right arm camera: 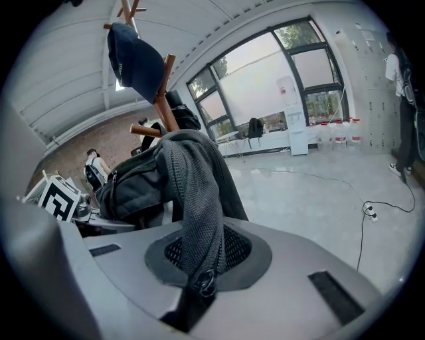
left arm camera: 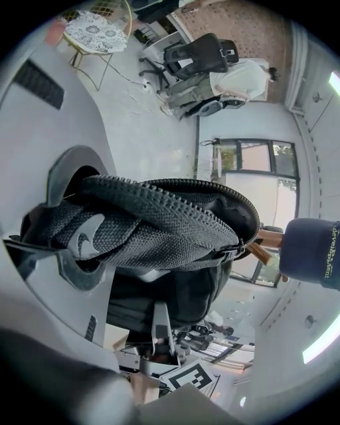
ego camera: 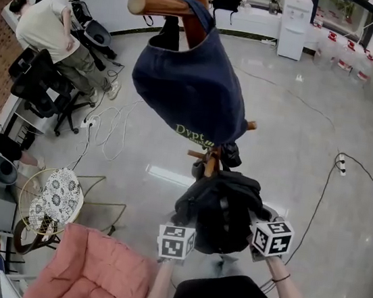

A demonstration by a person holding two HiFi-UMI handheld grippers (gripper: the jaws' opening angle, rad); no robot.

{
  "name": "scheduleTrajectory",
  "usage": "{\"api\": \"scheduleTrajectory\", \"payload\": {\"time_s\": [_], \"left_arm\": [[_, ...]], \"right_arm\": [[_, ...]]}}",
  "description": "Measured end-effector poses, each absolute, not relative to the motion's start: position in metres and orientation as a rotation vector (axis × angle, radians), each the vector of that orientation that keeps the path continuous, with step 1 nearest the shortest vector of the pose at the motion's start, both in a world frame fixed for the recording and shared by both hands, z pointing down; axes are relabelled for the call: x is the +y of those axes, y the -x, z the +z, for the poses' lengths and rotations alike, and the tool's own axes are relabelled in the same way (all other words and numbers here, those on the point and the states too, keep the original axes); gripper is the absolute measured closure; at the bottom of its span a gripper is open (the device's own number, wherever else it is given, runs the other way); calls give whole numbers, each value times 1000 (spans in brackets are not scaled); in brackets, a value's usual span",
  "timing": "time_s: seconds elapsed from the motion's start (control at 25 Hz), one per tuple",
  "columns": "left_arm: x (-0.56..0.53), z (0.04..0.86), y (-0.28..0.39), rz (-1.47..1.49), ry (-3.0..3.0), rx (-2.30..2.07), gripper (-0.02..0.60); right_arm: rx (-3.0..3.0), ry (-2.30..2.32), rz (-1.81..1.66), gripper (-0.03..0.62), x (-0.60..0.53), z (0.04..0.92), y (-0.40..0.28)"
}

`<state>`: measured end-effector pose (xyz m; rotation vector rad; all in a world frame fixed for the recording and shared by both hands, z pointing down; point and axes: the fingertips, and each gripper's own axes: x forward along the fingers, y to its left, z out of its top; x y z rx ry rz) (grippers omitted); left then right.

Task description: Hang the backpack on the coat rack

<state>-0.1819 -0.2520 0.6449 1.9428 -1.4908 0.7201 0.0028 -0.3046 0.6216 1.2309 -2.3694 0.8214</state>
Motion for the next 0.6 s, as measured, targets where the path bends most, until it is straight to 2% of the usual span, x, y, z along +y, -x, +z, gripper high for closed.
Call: {"api": "scheduleTrajectory", "payload": {"time_s": [0.6], "left_arm": [[-268, 677, 192, 716, -1919, -1474, 453]], "right_arm": [[-2330, -1264, 825, 568, -321, 648, 7]]}}
